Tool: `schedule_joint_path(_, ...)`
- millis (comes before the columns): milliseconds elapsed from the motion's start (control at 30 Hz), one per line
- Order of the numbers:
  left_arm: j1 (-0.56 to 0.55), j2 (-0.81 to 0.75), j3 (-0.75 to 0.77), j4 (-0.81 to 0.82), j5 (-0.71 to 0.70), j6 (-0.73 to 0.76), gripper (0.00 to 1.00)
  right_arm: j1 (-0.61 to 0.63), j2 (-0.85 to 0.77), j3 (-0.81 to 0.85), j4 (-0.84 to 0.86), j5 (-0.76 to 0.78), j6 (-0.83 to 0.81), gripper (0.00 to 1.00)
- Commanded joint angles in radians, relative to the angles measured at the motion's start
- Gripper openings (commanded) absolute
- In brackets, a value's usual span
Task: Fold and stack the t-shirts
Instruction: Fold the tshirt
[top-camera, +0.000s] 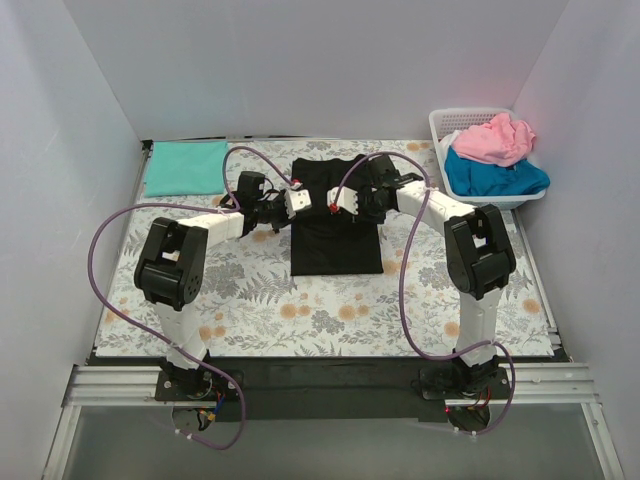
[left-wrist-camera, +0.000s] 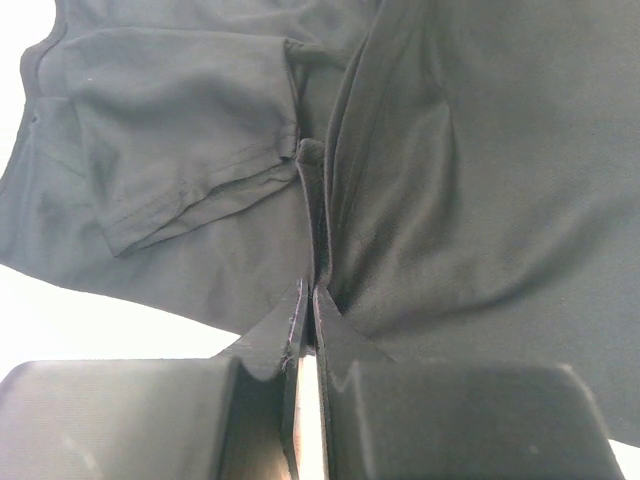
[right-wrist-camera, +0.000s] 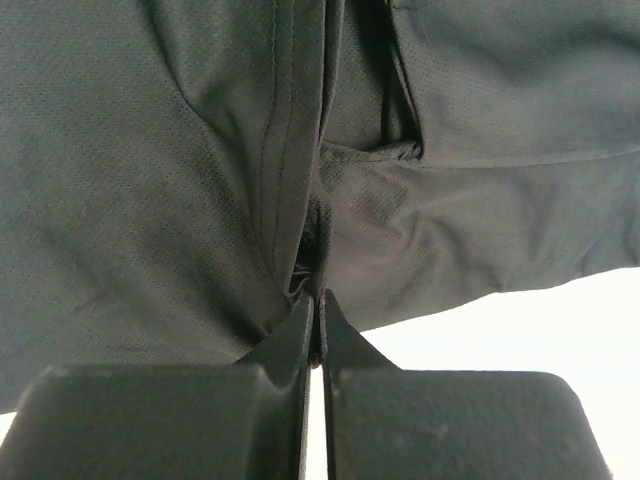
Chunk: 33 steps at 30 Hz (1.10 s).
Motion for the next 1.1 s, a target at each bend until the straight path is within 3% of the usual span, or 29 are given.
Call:
schedule_joint_path(0,0.01,-0.002,0.026,0.039,-0.014,0.014,0.0,-0.004,0.003,0.045,0.042,0.004,-0.039,0.01)
schedule_joint_path(333,0.016,0.047,0.044,0.058,-0.051,0.017,0.0,-0.003,0.046,0.082,0.059,0.016,-0.016,0.01)
schedule_joint_path(367,0.016,0.05,0.049,0.059,-0.057,0.012,0.01,-0.004,0.051,0.088,0.059,0.021,-0.013,0.06)
schedule_joint_path(400,0.017,0.054,0.06,0.061,-0.065,0.0,0.06,-0.004,0.052,0.089,0.057,0.038,-0.005,0.21)
schedule_joint_path(500,0.023,0.056,0.083,0.059,-0.106,-0.039,0.27,-0.008,0.037,0.092,0.057,0.07,0.009,0.48)
schedule_joint_path(533,0.03,0.044,0.098,0.059,-0.112,-0.075,0.3,-0.013,0.028,0.094,0.058,0.073,0.01,0.5)
schedule_joint_path(633,0.054,0.005,0.118,0.009,-0.111,-0.187,0.37,-0.031,-0.03,0.092,0.051,0.081,0.035,0.52)
schedule_joint_path(667,0.066,-0.034,0.115,-0.014,-0.08,-0.218,0.45,-0.037,-0.073,0.086,0.033,0.076,0.041,0.52)
schedule_joint_path(700,0.071,-0.063,0.106,-0.074,-0.062,-0.23,0.47,-0.045,-0.096,0.068,0.019,0.06,0.045,0.52)
schedule_joint_path(900,0.05,-0.291,-0.107,-0.157,0.078,-0.252,0.5,-0.034,-0.267,-0.096,-0.138,-0.066,0.042,0.45)
schedule_joint_path(1067,-0.038,-0.366,-0.253,-0.182,0.049,-0.218,0.49,0.013,-0.321,-0.254,-0.187,-0.095,0.059,0.37)
